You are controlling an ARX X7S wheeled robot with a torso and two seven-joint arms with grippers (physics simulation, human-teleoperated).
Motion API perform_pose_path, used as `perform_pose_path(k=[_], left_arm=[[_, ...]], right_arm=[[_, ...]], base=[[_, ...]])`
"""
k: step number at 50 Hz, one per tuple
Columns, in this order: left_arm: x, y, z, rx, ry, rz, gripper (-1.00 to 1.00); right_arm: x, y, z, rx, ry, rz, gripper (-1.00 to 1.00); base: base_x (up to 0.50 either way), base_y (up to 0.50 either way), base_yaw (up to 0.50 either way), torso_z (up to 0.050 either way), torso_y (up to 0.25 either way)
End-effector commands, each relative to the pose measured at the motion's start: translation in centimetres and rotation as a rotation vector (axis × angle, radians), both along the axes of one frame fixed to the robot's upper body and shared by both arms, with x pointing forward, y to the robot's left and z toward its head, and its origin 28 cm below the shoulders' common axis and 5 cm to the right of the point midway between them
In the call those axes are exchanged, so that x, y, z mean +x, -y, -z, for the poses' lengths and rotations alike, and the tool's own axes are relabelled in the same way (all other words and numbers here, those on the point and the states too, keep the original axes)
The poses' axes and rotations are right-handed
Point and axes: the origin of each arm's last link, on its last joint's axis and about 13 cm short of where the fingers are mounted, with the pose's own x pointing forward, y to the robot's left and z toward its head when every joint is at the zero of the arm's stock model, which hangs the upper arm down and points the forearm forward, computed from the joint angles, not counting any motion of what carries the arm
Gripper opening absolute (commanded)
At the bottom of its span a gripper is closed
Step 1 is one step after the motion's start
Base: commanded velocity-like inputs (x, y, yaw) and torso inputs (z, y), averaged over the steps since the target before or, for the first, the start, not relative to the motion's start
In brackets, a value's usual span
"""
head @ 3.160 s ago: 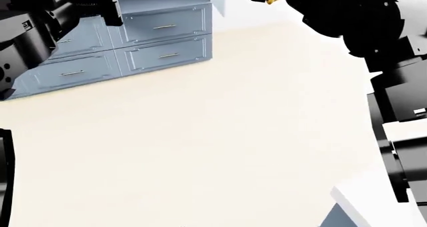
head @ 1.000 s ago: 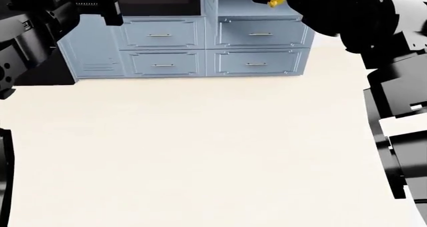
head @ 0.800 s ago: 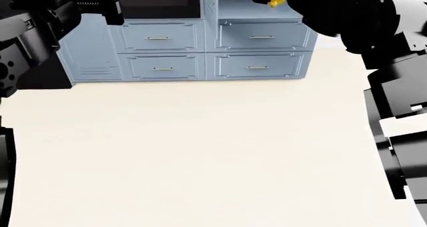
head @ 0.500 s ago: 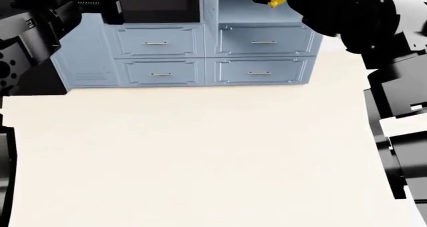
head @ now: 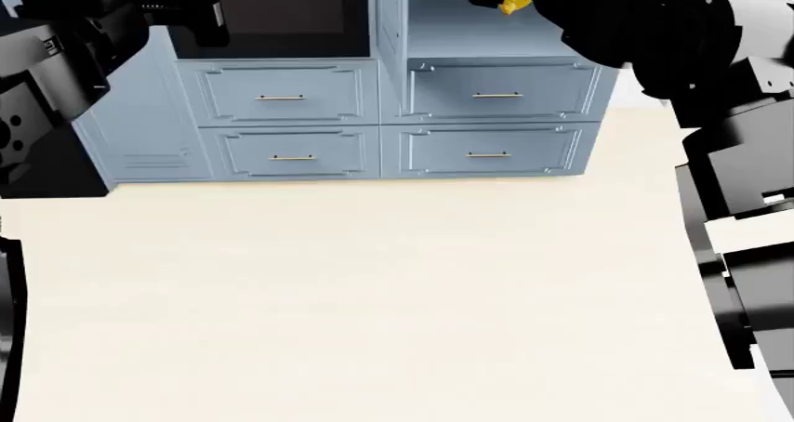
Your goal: Pick the lemon from the counter and place it in the cabinet.
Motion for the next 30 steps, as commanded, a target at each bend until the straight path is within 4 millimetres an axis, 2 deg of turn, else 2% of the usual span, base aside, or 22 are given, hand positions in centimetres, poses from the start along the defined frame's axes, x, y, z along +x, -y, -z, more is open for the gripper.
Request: perform_pose_path(k=[1, 14, 21, 30], left_arm=[[-0.4, 0.0, 0.0, 0.001, 0.000, 0.001, 1.00], [-0.1, 0.0, 0.0, 0.002, -0.001, 0.002, 1.00], [0.7, 0.0, 0.0, 0.002, -0.002, 0.002, 1.00], [-0.1, 0.0, 0.0, 0.001, -0.001, -0.001, 1.00]], right_arm=[[-0.1, 0.0, 0.0, -0.013, 0.007, -0.003, -1.00], [-0.1, 0.0, 0.0, -0.013, 0.007, -0.003, -1.00], [-0.1, 0.1, 0.0, -0.013, 0.007, -0.003, -1.00], [0.0, 0.0, 0.0, -0.011, 0.000, 0.000, -1.00]], base=[[0.50, -0.01, 0.00, 0.000, 0.010], [0.50, -0.01, 0.00, 0.000, 0.001], [0.50, -0.01, 0.00, 0.000, 0.001], [0.50, -0.02, 0.00, 0.000, 0.001]])
